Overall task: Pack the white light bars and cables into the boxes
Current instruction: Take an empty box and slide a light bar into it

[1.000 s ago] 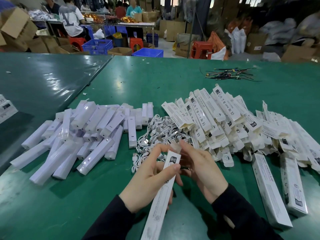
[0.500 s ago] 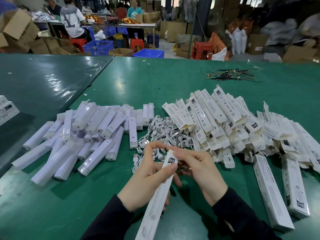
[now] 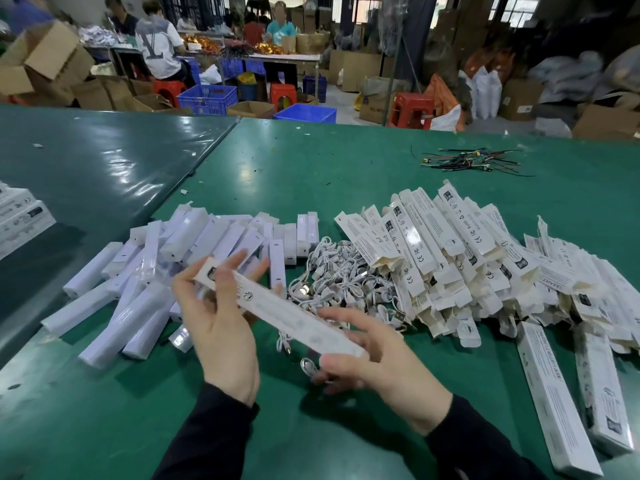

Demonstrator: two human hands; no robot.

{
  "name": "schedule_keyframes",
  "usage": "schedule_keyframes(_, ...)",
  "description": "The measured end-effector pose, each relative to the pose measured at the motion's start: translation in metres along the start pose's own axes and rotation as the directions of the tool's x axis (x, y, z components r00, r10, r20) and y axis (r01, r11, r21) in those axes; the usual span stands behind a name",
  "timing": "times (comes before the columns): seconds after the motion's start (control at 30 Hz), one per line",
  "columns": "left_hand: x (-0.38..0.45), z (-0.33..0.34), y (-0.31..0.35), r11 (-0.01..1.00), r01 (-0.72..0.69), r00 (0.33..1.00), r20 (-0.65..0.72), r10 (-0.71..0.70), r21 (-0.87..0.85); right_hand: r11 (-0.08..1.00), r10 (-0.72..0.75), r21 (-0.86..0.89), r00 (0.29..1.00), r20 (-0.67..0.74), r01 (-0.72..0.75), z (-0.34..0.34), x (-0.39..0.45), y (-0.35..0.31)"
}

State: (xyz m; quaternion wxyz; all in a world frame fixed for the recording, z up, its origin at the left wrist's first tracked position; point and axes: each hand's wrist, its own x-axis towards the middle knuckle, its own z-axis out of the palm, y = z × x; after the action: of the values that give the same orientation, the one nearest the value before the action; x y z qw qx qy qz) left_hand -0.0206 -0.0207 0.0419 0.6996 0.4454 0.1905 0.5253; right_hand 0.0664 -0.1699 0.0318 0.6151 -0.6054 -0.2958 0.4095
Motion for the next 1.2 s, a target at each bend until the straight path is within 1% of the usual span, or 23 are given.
schedule_keyframes(0.1, 0.003, -0.002, -0.005, 0.998, 0.038, 0.997, -0.063, -0.035, 0.049, 0.99, -0.089, 0.088, 0.976, -0.198, 0.109, -0.006, 0.005, -0.011)
schedule_keyframes(0.17, 0.003, -0.003, -0.008, 0.965, 0.1, 0.995, -0.044, -0.092, 0.244, 0.96, -0.067, 0.232, 0.936, -0.346, 0.155, -0.023, 0.01, -0.021)
schedule_keyframes(0.2, 0.002, -0.004, -0.008, 0.907, 0.06, 0.998, -0.01, -0.061, 0.417, 0.954, -0.067, 0.239, 0.909, -0.412, 0.179, -0.032, 0.012, -0.028)
schedule_keyframes(0.23, 0.001, -0.005, -0.007, 0.797, -0.062, 0.998, 0.06, 0.033, 0.601, 0.963, -0.087, 0.188, 0.887, -0.453, 0.19, -0.04, 0.013, -0.033)
schedule_keyframes(0.27, -0.001, -0.005, -0.008, 0.64, -0.254, 0.967, 0.2, 0.158, 0.725, 0.978, -0.119, 0.099, 0.879, -0.462, 0.185, -0.046, 0.014, -0.036)
schedule_keyframes(0.3, -0.004, -0.005, -0.009, 0.451, -0.45, 0.893, 0.382, 0.238, 0.771, 0.986, -0.15, 0.0, 0.884, -0.442, 0.168, -0.049, 0.016, -0.038)
schedule_keyframes(0.37, -0.011, -0.003, -0.015, 0.145, -0.661, 0.749, 0.639, 0.175, 0.736, 0.979, -0.172, -0.165, 0.924, -0.341, 0.121, -0.042, 0.02, -0.042)
schedule_keyframes(0.4, -0.014, -0.002, -0.017, 0.078, -0.696, 0.718, 0.687, 0.116, 0.714, 0.97, -0.171, -0.217, 0.949, -0.266, 0.114, -0.037, 0.023, -0.043)
schedule_keyframes(0.47, -0.017, -0.004, -0.02, 0.09, -0.692, 0.722, 0.688, 0.075, 0.717, 0.96, -0.159, -0.253, 0.976, -0.15, 0.117, -0.024, 0.032, -0.046)
schedule_keyframes(0.5, -0.016, -0.006, -0.018, 0.112, -0.669, 0.743, 0.662, 0.097, 0.735, 0.975, -0.139, -0.195, 0.974, -0.177, 0.104, -0.018, 0.039, -0.047)
schedule_keyframes(0.57, -0.011, -0.009, -0.014, 0.11, -0.616, 0.785, 0.597, 0.165, 0.78, 0.989, -0.145, -0.088, 0.921, -0.361, 0.121, -0.011, 0.06, -0.042)
schedule_keyframes(0.6, -0.009, -0.01, -0.013, 0.1, -0.603, 0.791, 0.577, 0.203, 0.791, 0.974, -0.206, -0.181, 0.87, -0.447, 0.138, -0.006, 0.07, -0.038)
schedule_keyframes(0.63, -0.007, -0.012, -0.013, 0.097, -0.593, 0.795, 0.56, 0.233, 0.8, 0.926, -0.289, -0.358, 0.832, -0.474, 0.118, 0.0, 0.081, -0.032)
schedule_keyframes(0.67, -0.005, -0.013, -0.013, 0.098, -0.585, 0.797, 0.549, 0.252, 0.805, 0.812, -0.366, -0.58, 0.832, -0.418, 0.066, 0.005, 0.09, -0.025)
schedule_keyframes(0.73, -0.004, -0.015, -0.015, 0.081, -0.574, 0.798, 0.535, 0.279, 0.815, 0.519, -0.392, -0.853, 0.87, -0.3, -0.061, 0.022, 0.105, -0.01)
schedule_keyframes(0.87, -0.002, -0.015, -0.018, 0.052, -0.548, 0.813, 0.516, 0.271, 0.835, 0.379, -0.372, -0.911, 0.874, -0.313, -0.165, 0.046, 0.124, 0.011)
schedule_keyframes(0.9, -0.002, -0.015, -0.018, 0.067, -0.538, 0.825, 0.508, 0.248, 0.84, 0.455, -0.407, -0.88, 0.847, -0.342, -0.137, 0.046, 0.125, 0.015)
schedule_keyframes(0.93, -0.003, -0.016, -0.018, 0.077, -0.528, 0.835, 0.502, 0.225, 0.846, 0.463, -0.44, -0.881, 0.839, -0.32, -0.093, 0.044, 0.123, 0.015)
schedule_keyframes(0.97, -0.003, -0.016, -0.017, 0.083, -0.518, 0.845, 0.494, 0.204, 0.851, 0.397, -0.431, -0.914, 0.862, -0.265, -0.083, 0.041, 0.115, 0.01)
schedule_keyframes(1.03, -0.003, -0.016, -0.015, 0.093, -0.493, 0.864, 0.474, 0.173, 0.865, 0.456, -0.48, -0.89, 0.838, -0.258, -0.012, 0.027, 0.098, 0.001)
schedule_keyframes(1.1, -0.004, -0.015, -0.014, 0.11, -0.465, 0.881, 0.448, 0.149, 0.878, 0.569, -0.494, -0.818, 0.831, -0.258, 0.084, 0.01, 0.078, -0.008)
schedule_keyframes(1.17, -0.005, -0.014, -0.014, 0.117, -0.45, 0.891, 0.436, 0.13, 0.885, 0.793, -0.446, -0.58, 0.826, -0.344, 0.186, -0.005, 0.053, -0.018)
schedule_keyframes(1.2, -0.006, -0.013, -0.014, 0.129, -0.442, 0.896, 0.431, 0.108, 0.887, 0.857, -0.426, -0.462, 0.816, -0.391, 0.227, -0.014, 0.039, -0.02)
